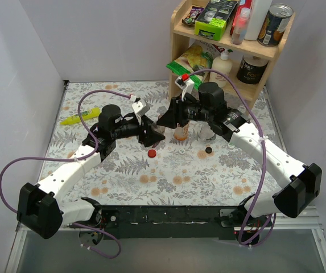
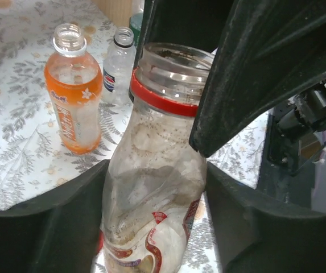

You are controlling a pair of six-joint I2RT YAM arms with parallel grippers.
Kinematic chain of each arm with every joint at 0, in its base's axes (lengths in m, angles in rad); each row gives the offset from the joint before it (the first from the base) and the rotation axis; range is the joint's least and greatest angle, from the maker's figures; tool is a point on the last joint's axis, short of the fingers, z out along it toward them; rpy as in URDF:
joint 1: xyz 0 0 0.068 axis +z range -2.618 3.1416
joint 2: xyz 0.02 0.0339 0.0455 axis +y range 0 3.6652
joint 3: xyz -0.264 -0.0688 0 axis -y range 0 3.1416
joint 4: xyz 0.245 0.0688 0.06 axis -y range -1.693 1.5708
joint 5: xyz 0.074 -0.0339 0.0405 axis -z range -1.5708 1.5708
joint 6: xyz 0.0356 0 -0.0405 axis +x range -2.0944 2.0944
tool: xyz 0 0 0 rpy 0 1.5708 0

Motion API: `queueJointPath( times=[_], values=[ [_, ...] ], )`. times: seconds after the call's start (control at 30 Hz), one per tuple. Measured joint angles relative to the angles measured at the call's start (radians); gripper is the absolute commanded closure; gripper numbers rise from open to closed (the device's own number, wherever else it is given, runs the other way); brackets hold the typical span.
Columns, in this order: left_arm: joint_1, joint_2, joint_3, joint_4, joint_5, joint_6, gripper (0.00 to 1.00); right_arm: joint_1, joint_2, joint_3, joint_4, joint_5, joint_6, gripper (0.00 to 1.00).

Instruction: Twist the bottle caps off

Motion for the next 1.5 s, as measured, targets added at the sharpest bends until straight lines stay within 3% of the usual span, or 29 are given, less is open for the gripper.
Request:
queueJointPath(
  times=[0.03, 0.37, 0.53, 0.63, 0.77, 0.97, 1.5],
  values=[
    [0.000, 0.001, 0.000, 0.000, -0.002, -0.001, 0.02, 0.000, 0.000, -0.002, 0.003, -0.001, 0.000, 0.99],
    [0.034, -0.019, -0.001, -0.008, -0.023, 0.035, 0.02, 0.000, -0.010, 0.058, -0.108, 0.187, -0.092, 0.99],
    [0.308, -0.080, -0.001, -0.024, -0.032, 0.037, 0.02, 0.014, -0.033, 0.139, -0.143, 0.278, -0.129, 0.99],
    [0.405, -0.099, 0.002, -0.026, -0.154, 0.034, 0.02, 0.072, -0.024, 0.191, -0.155, 0.354, -0.149, 0.99],
    [0.431, -0.050, 0.019, -0.034, -0.307, -0.017, 0.02, 0.161, 0.039, 0.228, -0.136, 0.445, -0.175, 0.99],
    [0.478, -0.012, 0.019, -0.046, -0.435, -0.130, 0.02, 0.178, 0.210, 0.208, -0.089, 0.523, -0.185, 0.99],
    [0.477, -0.012, 0.019, -0.001, -0.415, -0.196, 0.02, 0.186, 0.553, 0.203, 0.072, 0.620, -0.204, 0.99]
  ],
)
